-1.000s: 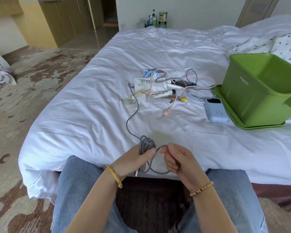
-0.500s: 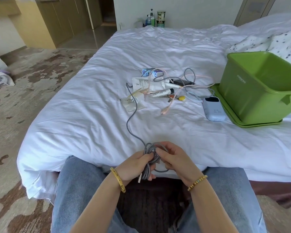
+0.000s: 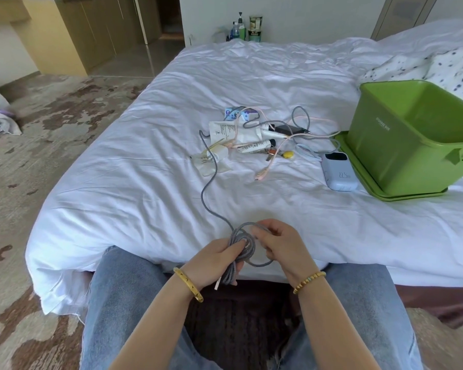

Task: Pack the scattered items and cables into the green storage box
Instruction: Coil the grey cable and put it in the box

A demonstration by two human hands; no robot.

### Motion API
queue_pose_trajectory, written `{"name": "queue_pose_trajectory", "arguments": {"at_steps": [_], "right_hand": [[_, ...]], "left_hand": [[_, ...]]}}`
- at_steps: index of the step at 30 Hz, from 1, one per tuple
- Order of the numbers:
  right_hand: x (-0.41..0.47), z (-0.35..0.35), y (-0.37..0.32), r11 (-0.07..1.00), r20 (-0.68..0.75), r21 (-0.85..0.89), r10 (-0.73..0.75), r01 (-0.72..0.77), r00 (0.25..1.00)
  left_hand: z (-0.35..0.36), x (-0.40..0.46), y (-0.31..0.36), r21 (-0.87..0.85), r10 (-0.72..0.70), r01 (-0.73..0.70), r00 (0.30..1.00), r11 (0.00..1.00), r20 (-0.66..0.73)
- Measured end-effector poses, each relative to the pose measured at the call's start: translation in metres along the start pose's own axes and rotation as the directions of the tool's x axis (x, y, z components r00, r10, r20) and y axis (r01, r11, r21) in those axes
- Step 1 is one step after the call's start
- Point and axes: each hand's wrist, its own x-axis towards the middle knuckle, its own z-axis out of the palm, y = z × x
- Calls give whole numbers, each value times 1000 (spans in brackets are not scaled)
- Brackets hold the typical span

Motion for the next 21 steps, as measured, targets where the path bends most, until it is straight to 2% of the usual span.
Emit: {"name": "queue_pose_trajectory", "arguments": {"at_steps": [2,4,6,8,10,12,14,18,21], "right_hand": [[4,-8,-1,997,-68,68,40,-35,997],[6,-16,-1,983,-42,151,116,-109,992],[4,-20,0,962,80,215,156,-170,984],[2,-17,1,938,191,288,139,-191,972],[-1,-11,3,927,237,328,106,-182,966],[-4,-5,4,944,258,288,85,-161,962],[-7,2,6,957,304,250,67,-147,950],[-14,15,10,963,403,216,62,-161,913],[-15,17,12,994,356,23,88,-103,930]], "left_hand": [[-5,-4,-1,-148,-2,14,997,989,83],[-14,-7,-1,-317,33,-6,996,948,79],[-21,-6,0,-497,13,-17,1000,868,-11],[-23,0,0,-657,-64,-41,989,753,-135],[-20,7,1,-762,-115,-116,963,638,-243],[-15,12,4,-773,-135,-175,938,610,-318],[-9,15,8,-739,-120,-207,924,641,-362],[-2,17,15,-695,-76,-222,926,684,-370],[-1,20,18,-680,-69,-238,917,694,-392]]}}
